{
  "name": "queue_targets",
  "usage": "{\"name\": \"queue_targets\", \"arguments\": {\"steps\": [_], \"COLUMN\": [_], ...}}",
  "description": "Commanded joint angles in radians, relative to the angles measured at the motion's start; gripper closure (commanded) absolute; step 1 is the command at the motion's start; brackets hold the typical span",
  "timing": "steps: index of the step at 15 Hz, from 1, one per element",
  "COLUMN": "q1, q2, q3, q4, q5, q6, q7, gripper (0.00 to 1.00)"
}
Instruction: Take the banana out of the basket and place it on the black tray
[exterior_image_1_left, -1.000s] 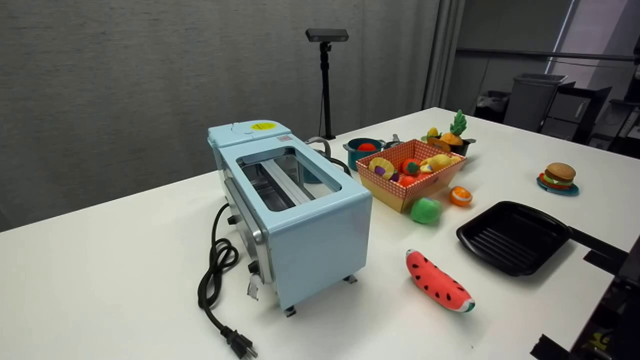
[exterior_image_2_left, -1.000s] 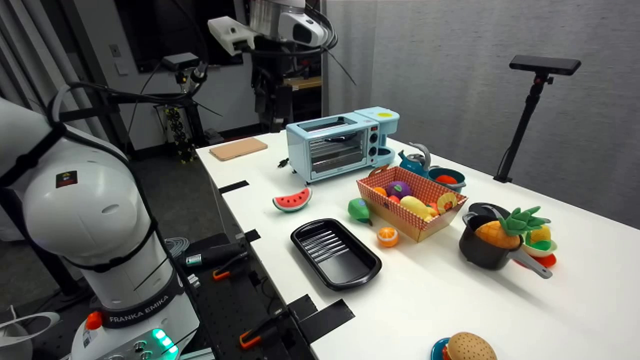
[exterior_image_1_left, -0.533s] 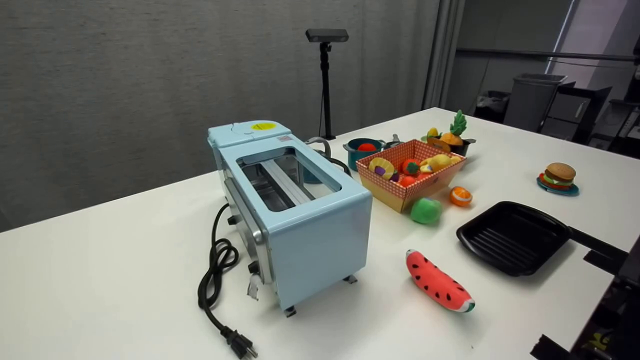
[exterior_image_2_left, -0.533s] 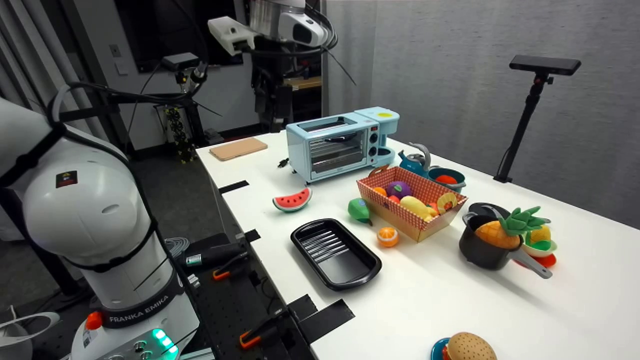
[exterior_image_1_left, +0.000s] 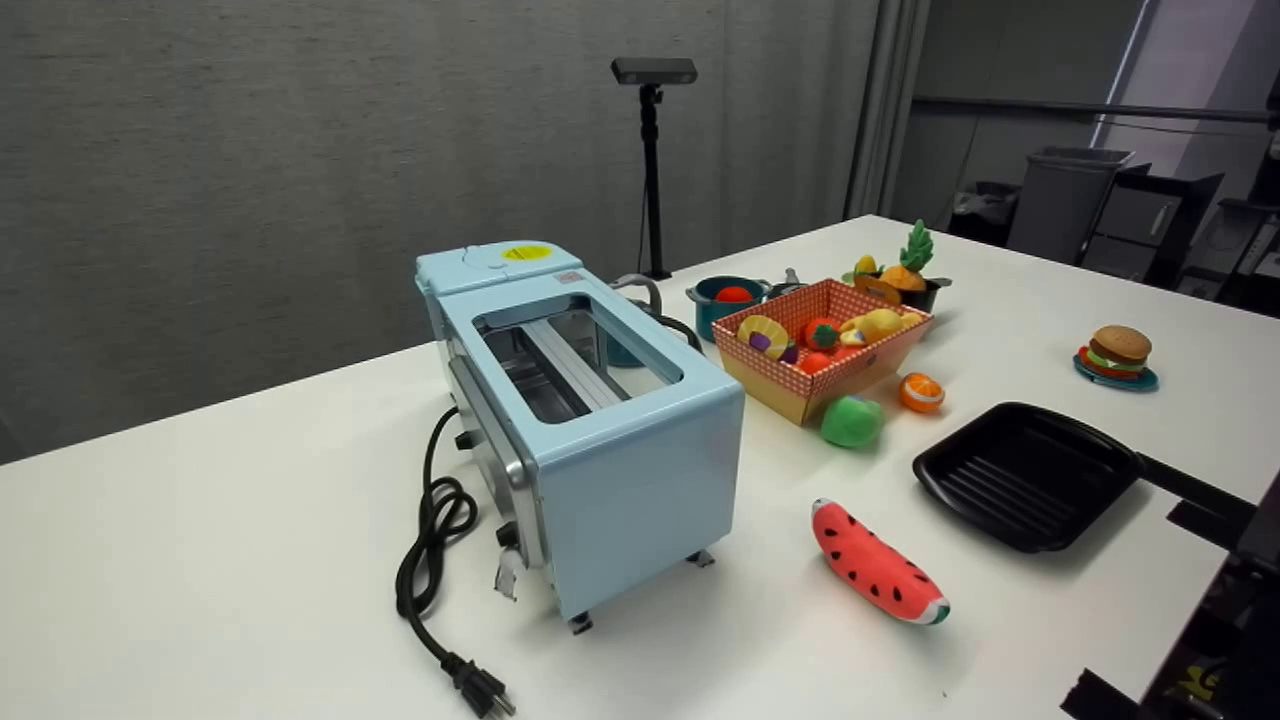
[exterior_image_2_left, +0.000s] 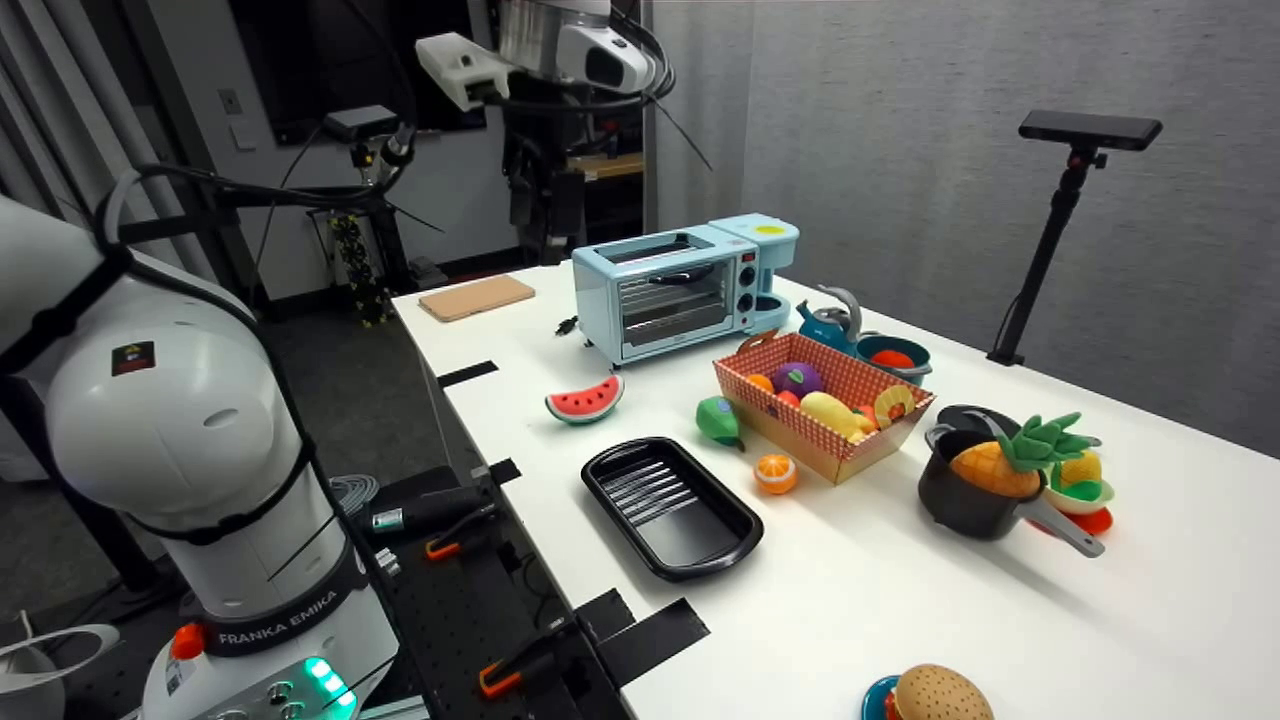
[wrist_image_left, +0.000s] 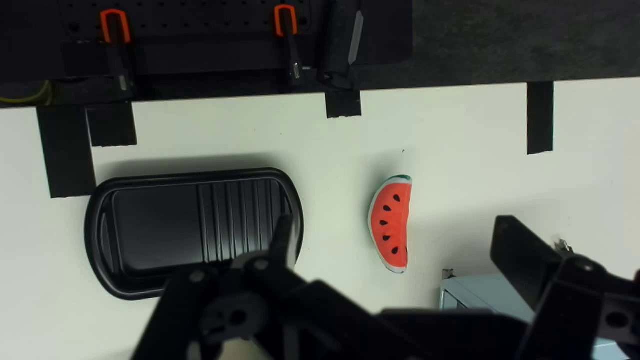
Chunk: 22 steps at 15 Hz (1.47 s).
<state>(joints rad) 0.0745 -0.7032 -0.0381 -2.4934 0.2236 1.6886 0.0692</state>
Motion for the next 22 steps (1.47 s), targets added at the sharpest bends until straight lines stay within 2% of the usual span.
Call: {"name": "queue_targets", "arguments": {"steps": [1,4,15,22], "q1": [-0.025,-0.049,-0.07,-0.109], "q2": [0.001,-0.014,0.032,-0.012], "q3": [0.019,0.035,0.038,0.055], "q4": [0.003,-0.006,0.034,0.032], "q5": [0.011,-0.012,-0.009,-0.021], "q6": [-0.005,0.067,0.282,0.329], "q7": [-0.013,0.0,0.037,0.121], "gripper": [0.0,0.0,0.0,0.0]}}
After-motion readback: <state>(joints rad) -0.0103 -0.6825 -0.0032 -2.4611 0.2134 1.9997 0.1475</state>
